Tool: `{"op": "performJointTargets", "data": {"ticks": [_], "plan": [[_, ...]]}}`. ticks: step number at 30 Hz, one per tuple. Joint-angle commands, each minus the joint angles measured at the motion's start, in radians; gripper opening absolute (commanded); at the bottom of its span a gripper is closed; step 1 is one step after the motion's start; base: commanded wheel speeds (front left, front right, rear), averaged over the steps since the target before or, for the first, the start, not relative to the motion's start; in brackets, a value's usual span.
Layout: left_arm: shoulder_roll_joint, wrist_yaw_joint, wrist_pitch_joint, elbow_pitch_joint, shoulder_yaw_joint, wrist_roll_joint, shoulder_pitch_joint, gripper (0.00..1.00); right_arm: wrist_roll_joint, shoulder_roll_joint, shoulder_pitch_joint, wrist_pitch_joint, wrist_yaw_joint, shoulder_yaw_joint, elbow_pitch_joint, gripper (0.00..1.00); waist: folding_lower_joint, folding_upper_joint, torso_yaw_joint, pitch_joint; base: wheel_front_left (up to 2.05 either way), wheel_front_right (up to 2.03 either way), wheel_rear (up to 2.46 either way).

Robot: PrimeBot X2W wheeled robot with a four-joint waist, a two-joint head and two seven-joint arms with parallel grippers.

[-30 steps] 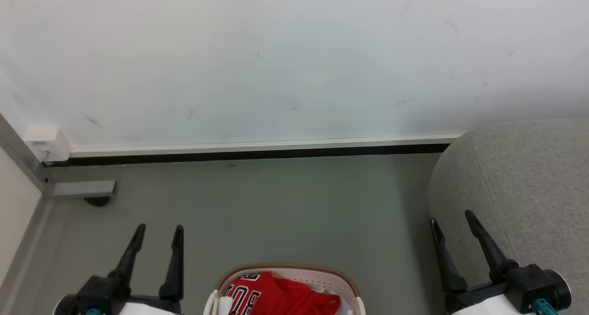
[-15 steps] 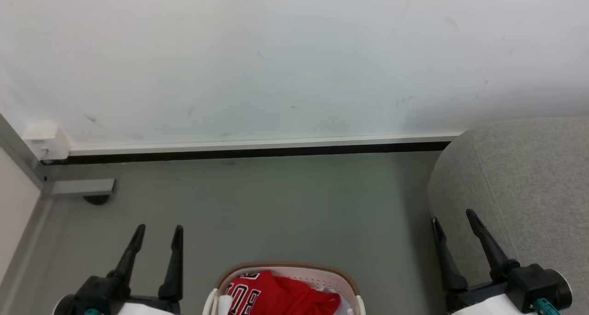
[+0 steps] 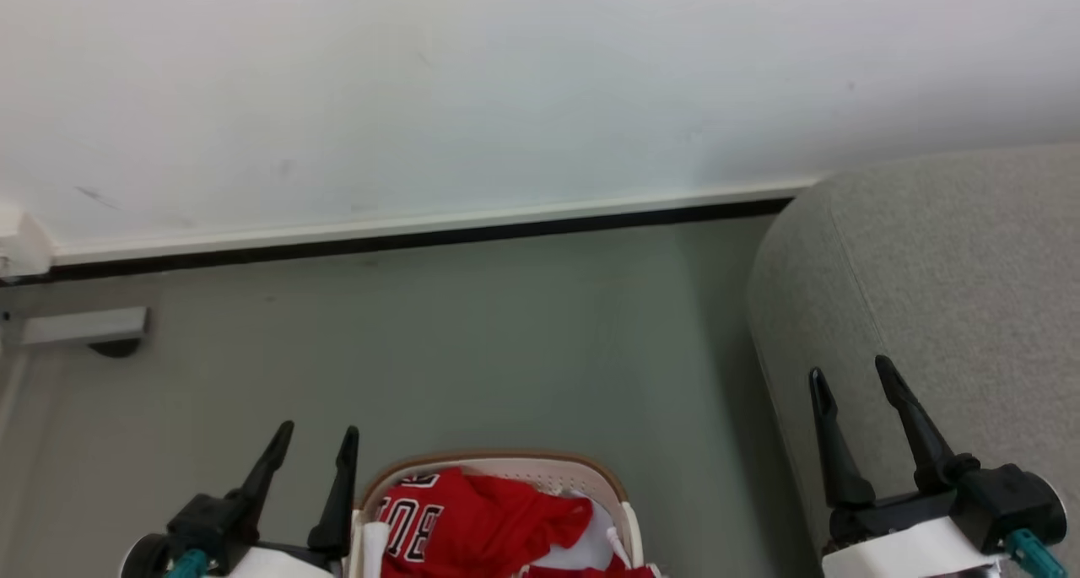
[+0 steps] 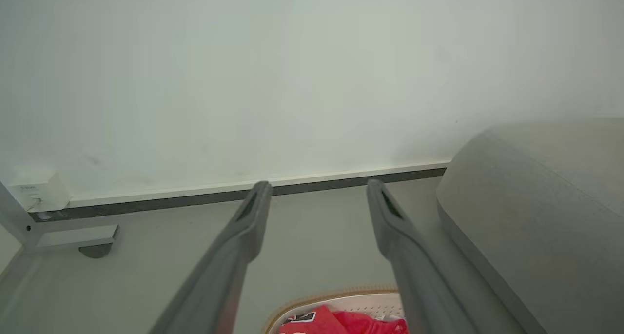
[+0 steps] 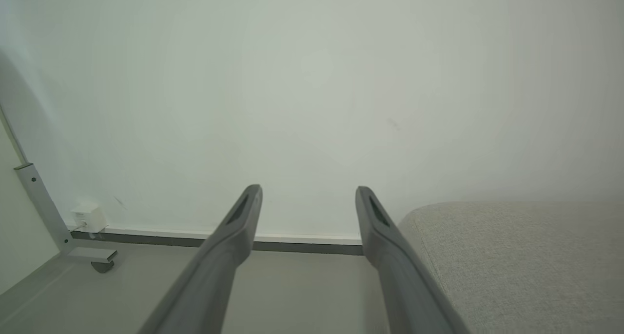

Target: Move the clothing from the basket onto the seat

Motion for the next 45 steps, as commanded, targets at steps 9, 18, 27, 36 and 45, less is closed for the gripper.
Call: {"op": "performJointTargets", "data": {"ticks": [9, 18, 27, 36, 45], "plan": [[0.116, 0.002, 0.0, 0.191, -0.17, -0.062, -0.116, 1.0, 0.03, -0.002, -0.065, -0.002, -0.002, -0.019, -0.056, 1.0, 0.0, 0.0, -0.131, 0.18, 0.0, 0.0, 0.0], [0.23, 0.002, 0.071, 0.431, -0.429, -0.174, -0.273, 1.0, 0.057, -0.001, -0.116, -0.002, -0.002, -0.01, -0.101, 1.0, 0.0, 0.0, -0.221, 0.327, 0.0, 0.0, 0.0], [0.31, 0.002, 0.158, 0.608, -0.655, -0.263, -0.442, 1.0, 0.076, -0.001, -0.18, -0.002, -0.002, 0.003, -0.16, 1.0, 0.0, 0.0, -0.277, 0.487, 0.0, 0.0, 0.0], [0.371, 0.002, 0.203, 0.713, -0.837, -0.245, -0.575, 1.0, 0.12, -0.001, -0.222, -0.002, -0.002, -0.002, -0.224, 1.0, 0.0, 0.0, -0.333, 0.614, 0.0, 0.0, 0.0], [0.422, 0.007, 0.262, 0.833, -1.011, -0.128, -0.693, 1.0, 0.164, -0.001, -0.226, -0.002, -0.002, -0.002, -0.249, 1.0, 0.0, 0.0, -0.369, 0.695, 0.0, 0.0, 0.0]]}}
